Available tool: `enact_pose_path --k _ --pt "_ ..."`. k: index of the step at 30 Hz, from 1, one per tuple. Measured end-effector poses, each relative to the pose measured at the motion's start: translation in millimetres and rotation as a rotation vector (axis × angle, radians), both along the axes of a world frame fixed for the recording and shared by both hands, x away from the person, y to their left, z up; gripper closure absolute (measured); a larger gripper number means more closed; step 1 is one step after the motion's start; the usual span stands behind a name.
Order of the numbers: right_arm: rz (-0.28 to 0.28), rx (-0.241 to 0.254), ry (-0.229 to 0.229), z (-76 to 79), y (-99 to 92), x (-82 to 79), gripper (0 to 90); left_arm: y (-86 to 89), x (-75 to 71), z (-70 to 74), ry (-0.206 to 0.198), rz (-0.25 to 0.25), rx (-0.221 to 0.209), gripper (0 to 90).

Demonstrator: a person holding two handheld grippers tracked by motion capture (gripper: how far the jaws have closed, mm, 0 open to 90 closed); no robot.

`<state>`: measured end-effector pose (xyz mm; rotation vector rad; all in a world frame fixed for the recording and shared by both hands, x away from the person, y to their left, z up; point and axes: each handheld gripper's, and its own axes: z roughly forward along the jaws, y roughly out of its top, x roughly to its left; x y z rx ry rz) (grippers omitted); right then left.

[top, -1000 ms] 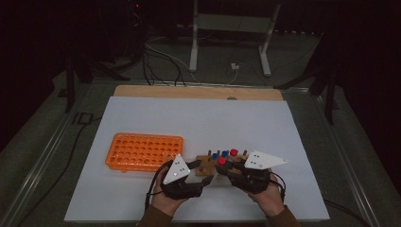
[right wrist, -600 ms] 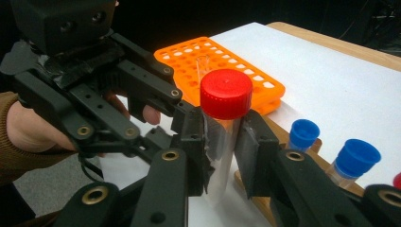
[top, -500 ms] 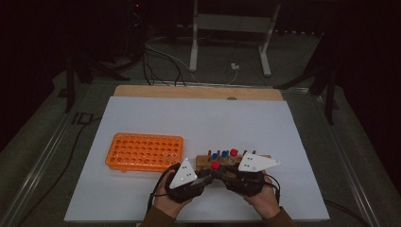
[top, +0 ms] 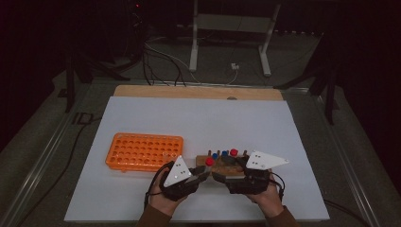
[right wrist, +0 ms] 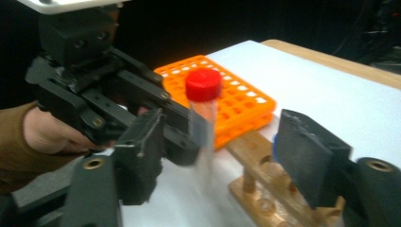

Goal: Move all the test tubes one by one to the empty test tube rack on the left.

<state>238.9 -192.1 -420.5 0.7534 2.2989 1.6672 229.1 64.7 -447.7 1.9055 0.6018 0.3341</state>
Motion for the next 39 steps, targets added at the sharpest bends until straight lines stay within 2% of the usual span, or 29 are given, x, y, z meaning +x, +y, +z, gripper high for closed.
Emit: enact_pose_path --k 6,9,14,17,23,28,39 --pt "-0.083 -0.008 -0.007 0.2 -10.2 5.1 15.2 14.5 2.5 5.8 -0.017 0.031 -0.017 75.3" --pt "-0.123 -0.015 -0.008 -0.2 -16.1 8.2 12.9 20.4 3.3 8.0 -0.026 0.046 -0.022 75.3" --pt "-0.176 -0.021 -0.008 -0.4 -24.7 12.8 3.4 30.2 5.5 9.3 -0.03 0.073 -0.029 75.3" --pt "-0.198 -0.02 0.002 -1.2 -30.0 15.4 2.2 36.1 6.7 9.9 -0.029 0.08 -0.037 75.3" --pt "-0.245 -0.016 -0.009 -1.0 -38.6 17.8 0.0 52.1 9.1 13.2 -0.026 0.092 -0.056 75.2" --pt "-0.271 -0.002 -0.014 1.0 -44.7 18.3 0.0 68.0 9.5 18.3 -0.036 0.126 -0.071 75.2" --pt "-0.281 0.009 -0.017 0.7 -48.2 18.8 0.0 97.9 11.1 22.6 -0.047 0.198 -0.1 75.1"
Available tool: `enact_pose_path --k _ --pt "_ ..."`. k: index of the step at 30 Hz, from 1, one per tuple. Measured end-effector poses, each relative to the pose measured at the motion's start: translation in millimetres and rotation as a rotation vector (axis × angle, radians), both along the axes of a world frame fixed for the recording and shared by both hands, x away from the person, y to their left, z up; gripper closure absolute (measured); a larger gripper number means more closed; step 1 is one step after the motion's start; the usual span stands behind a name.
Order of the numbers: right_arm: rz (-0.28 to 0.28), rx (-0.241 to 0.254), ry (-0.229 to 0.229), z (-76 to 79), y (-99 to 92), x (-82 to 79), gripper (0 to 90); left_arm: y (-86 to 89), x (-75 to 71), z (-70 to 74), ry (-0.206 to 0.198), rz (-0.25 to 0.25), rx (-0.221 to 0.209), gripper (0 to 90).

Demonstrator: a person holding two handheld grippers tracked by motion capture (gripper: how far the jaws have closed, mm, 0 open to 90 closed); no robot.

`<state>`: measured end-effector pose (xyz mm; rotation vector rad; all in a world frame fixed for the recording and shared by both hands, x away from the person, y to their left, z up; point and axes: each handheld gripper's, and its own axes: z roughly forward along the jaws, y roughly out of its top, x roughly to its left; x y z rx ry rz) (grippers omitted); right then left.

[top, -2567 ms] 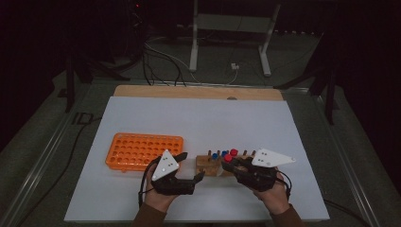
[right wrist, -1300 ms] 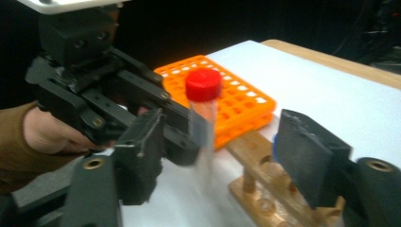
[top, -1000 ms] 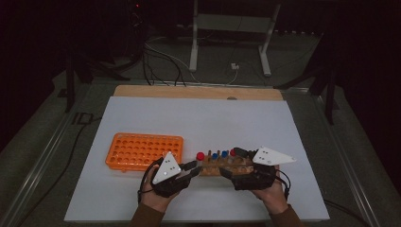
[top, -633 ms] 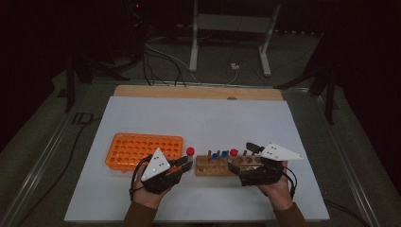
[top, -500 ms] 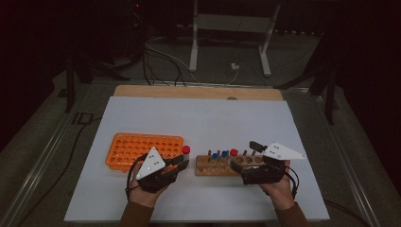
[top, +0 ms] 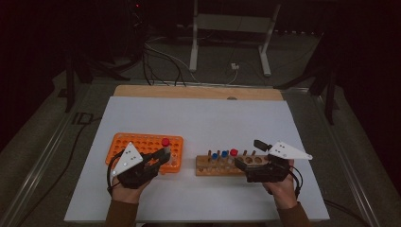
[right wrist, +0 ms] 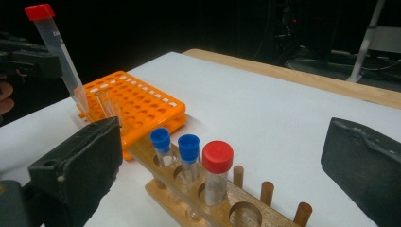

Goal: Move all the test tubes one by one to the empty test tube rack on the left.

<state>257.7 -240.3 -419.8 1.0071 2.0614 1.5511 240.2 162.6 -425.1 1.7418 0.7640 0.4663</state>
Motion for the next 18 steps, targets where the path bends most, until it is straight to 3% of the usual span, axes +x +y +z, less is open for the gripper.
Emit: enact_pose_path --k 9,18 --pt "-0.003 0.012 -0.001 1.1 -1.8 -0.5 0.0 14.6 4.6 -9.2 0.011 0.057 -0.003 75.0" --pt "-0.014 0.018 -0.003 1.2 -4.6 0.2 0.0 14.0 9.0 -21.0 0.014 0.101 0.038 75.0"
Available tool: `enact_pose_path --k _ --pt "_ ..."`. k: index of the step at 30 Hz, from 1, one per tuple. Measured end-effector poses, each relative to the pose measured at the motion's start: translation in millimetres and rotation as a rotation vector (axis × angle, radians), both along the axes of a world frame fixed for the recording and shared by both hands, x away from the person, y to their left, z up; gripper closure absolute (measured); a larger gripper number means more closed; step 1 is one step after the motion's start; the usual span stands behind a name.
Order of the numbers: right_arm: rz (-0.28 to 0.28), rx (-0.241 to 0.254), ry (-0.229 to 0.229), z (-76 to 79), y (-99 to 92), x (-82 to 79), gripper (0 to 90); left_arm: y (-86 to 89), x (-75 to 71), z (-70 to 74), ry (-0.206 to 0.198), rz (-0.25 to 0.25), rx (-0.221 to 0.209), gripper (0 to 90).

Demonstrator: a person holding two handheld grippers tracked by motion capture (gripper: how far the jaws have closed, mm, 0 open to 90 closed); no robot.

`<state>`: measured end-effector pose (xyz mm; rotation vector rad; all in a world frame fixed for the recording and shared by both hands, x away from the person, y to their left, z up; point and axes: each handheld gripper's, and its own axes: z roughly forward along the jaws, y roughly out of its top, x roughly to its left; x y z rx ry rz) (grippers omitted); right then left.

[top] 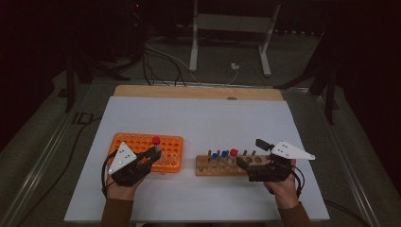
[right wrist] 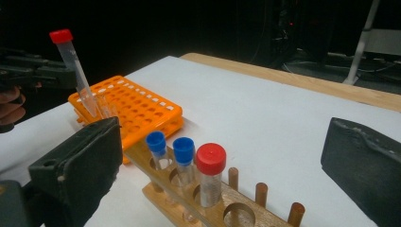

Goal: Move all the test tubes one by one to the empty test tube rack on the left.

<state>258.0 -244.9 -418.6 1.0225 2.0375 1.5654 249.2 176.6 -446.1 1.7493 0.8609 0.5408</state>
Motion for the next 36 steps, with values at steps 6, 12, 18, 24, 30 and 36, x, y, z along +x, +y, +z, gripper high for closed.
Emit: enact_pose_path --k 6,12,18,24,30,36 --pt "0.004 0.0 0.002 -0.3 0.1 0.1 0.0 4.6 5.5 -9.6 0.012 0.031 -0.001 75.0" --pt "0.005 0.001 0.001 -0.3 0.1 0.0 0.0 4.4 11.5 -18.8 0.053 0.021 0.016 75.0" --pt "0.005 0.002 0.002 -0.2 -0.8 -0.3 0.0 -0.6 14.7 -25.0 0.112 0.011 0.069 75.0" --pt "0.007 0.003 0.003 0.1 -1.4 -0.6 0.0 -3.3 19.0 -32.7 0.189 -0.005 0.129 75.0" --pt "0.013 -0.002 0.002 -0.4 -0.5 -0.8 0.0 -4.9 19.6 -35.2 0.209 -0.018 0.17 75.1" --pt "0.011 -0.003 0.003 -0.4 -1.2 -0.8 0.0 -4.6 20.6 -36.8 0.234 -0.029 0.188 75.0"
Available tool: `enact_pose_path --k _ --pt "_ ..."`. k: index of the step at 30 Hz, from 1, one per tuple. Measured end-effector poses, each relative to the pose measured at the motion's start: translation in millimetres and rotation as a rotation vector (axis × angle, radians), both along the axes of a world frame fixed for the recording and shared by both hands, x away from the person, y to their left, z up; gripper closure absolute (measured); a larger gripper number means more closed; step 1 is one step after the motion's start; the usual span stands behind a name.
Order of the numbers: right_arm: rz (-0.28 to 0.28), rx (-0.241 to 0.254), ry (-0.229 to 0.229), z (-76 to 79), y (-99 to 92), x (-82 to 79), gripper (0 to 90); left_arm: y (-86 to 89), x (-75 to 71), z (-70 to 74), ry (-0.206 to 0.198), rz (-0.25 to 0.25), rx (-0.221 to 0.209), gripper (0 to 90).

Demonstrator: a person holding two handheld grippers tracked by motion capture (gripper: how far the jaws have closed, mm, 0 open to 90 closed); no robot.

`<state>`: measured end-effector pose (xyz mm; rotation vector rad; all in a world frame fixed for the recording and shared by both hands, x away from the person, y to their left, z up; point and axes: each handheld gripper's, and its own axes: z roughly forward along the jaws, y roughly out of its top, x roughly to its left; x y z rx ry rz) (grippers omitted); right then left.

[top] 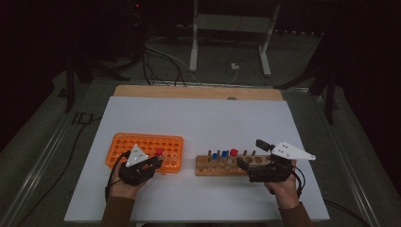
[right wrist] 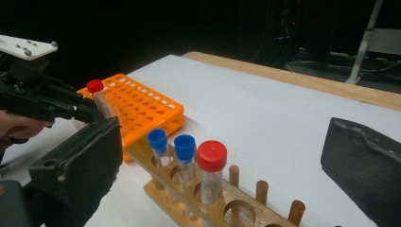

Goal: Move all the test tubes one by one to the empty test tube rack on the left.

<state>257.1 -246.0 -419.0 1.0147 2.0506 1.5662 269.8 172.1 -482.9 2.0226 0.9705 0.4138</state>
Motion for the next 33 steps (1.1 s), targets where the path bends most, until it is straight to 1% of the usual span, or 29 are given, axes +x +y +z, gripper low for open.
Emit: enact_pose_path --k 1,3,5,10,12,15,17,18,22,24,26,28,33 --pt "-0.001 0.0 0.0 -0.1 -0.1 0.1 0.0 0.5 0.1 0.0 0.004 0.0 -0.003 74.8" --pt "-0.001 -0.001 0.002 -0.5 -0.3 0.5 0.0 2.2 0.1 -0.1 0.012 0.001 -0.023 74.3" --pt "-0.001 -0.001 0.002 -1.1 -0.4 0.8 0.0 3.6 0.2 0.4 0.01 0.005 -0.041 72.4" --pt "0.0 -0.002 0.004 -1.5 -0.5 1.3 0.0 9.5 -1.2 4.7 -0.005 0.005 -0.105 58.5" --pt "0.0 -0.004 0.006 -1.9 -0.9 1.6 0.0 12.5 -2.7 7.4 -0.022 0.017 -0.13 50.8" --pt "0.005 -0.006 0.016 -3.3 -1.0 2.5 0.4 14.7 -5.4 11.6 -0.05 0.024 -0.178 39.8" --pt "-0.005 -0.008 0.021 -4.5 -1.0 3.3 0.5 14.7 -6.7 13.8 -0.066 0.034 -0.187 33.0" --pt "-0.003 -0.003 0.03 -5.4 -1.2 4.1 0.5 14.3 -6.9 14.6 -0.07 0.037 -0.192 29.6" --pt "0.017 -0.018 0.057 -11.2 1.0 7.5 0.6 12.0 -7.9 17.0 -0.077 0.056 -0.199 22.3" --pt "0.024 -0.032 0.062 -14.1 3.3 8.6 5.1 11.6 -9.0 18.7 -0.084 0.061 -0.209 19.9" --pt "0.034 -0.039 0.073 -16.6 5.9 9.9 6.3 12.4 -9.7 20.2 -0.095 0.064 -0.22 16.8" --pt "0.043 -0.053 0.077 -19.5 8.3 11.1 9.7 13.5 -10.2 21.3 -0.101 0.07 -0.235 16.0" --pt "0.059 -0.085 0.091 -27.9 12.5 14.5 26.6 13.2 -10.2 22.3 -0.102 0.083 -0.237 10.2"
